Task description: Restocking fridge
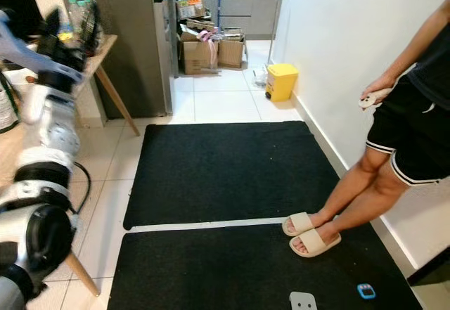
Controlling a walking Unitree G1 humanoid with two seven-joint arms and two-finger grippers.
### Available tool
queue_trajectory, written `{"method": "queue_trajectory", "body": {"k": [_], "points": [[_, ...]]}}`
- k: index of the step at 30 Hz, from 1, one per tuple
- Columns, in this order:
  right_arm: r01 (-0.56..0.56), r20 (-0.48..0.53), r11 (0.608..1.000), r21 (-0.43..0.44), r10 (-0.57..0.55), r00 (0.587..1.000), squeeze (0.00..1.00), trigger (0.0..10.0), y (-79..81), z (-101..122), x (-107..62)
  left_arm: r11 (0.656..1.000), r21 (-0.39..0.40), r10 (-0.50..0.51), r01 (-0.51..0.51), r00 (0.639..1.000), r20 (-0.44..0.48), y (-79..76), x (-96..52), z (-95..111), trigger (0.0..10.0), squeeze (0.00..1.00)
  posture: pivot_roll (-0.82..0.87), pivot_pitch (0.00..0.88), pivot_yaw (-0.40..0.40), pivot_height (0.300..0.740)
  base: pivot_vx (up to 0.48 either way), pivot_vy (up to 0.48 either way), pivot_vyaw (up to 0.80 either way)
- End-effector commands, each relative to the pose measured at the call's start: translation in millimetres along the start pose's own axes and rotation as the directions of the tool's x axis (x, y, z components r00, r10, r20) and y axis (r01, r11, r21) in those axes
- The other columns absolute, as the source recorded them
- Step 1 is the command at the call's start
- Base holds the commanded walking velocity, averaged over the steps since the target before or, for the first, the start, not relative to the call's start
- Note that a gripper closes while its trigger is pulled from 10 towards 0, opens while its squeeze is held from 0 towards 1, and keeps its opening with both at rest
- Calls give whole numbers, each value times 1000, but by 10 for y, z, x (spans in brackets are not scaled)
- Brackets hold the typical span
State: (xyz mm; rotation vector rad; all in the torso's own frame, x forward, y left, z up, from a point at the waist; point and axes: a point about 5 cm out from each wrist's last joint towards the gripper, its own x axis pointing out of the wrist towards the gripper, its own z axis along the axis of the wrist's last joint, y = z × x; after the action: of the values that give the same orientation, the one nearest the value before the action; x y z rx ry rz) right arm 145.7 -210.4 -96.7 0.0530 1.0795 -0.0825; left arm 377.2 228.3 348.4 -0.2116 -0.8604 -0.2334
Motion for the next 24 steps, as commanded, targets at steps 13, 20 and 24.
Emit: {"method": "queue_trajectory", "body": {"k": [13,20,24], "points": [[4,-3,1000,1,-4,1000,0,10000,-10,-4,-2,908,417,66,39,970,-234,275,-284,-171,10000,0,-5,0,-12,740,0,0,0],[7,-2,1000,1,-7,1000,0,10000,-16,-4,-2,810,507,54,296,822,-567,223,-847,-771,10000,0,-10,0,-12,740,0,0,0],[8,-1,1000,1,-8,1000,0,10000,-19,1,-2,822,444,49,356,732,-679,190,-1191,-1012,10000,0,-9,0,-13,740,0,0,0]]}}
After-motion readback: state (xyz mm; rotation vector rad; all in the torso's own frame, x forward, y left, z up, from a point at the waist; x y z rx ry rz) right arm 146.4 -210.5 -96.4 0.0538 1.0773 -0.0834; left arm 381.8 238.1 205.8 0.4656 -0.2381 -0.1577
